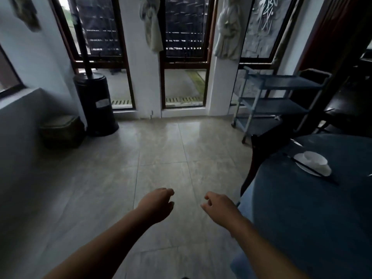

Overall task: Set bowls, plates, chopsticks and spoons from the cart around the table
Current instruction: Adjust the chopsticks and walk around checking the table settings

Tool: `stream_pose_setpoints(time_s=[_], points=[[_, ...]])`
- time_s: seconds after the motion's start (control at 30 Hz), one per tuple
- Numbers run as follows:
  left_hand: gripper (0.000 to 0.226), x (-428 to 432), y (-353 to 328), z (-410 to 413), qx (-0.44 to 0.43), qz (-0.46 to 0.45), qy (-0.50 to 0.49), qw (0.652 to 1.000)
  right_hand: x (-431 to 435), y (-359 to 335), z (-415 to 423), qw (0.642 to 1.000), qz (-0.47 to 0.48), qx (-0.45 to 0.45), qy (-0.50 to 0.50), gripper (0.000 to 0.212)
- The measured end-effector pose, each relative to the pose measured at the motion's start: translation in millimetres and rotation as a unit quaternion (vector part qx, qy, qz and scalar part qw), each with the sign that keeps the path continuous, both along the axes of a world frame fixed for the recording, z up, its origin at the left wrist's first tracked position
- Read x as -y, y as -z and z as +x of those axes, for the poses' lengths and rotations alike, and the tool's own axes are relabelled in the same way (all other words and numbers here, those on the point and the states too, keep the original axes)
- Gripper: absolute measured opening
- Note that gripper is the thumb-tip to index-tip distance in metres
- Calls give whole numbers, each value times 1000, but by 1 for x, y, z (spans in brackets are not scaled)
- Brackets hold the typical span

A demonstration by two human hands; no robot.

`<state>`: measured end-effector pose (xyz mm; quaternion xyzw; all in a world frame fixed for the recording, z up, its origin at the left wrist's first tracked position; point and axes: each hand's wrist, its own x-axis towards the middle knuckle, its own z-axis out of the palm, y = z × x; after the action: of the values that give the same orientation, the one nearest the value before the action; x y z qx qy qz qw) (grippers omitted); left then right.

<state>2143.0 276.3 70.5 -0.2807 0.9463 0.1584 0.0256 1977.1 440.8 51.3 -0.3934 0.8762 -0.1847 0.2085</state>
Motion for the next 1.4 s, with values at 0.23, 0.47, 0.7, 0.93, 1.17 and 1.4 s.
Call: stream_pose_setpoints(time_s=[0.23,0.47,0.7,0.93,1.17,1.4], points=[[39,104,-13,-169,15,11,60,998,95,-12,-147,998,5,35,57,47],[42,196,-22,-348,19,1,141,990,162,-22,-299,991,-8,13,131,50],[44,269,-8,-583,12,-4,281,960,217,-12,-485,964,-17,-15,266,48],[44,240,-20,-802,39,8,472,881,182,-18,-595,878,-58,29,474,26],[38,117,-28,-948,12,-12,630,776,84,-23,-652,776,-57,10,628,33],[27,-1,-14,-1018,23,-9,734,679,11,-2,-663,664,-63,-7,745,36]])
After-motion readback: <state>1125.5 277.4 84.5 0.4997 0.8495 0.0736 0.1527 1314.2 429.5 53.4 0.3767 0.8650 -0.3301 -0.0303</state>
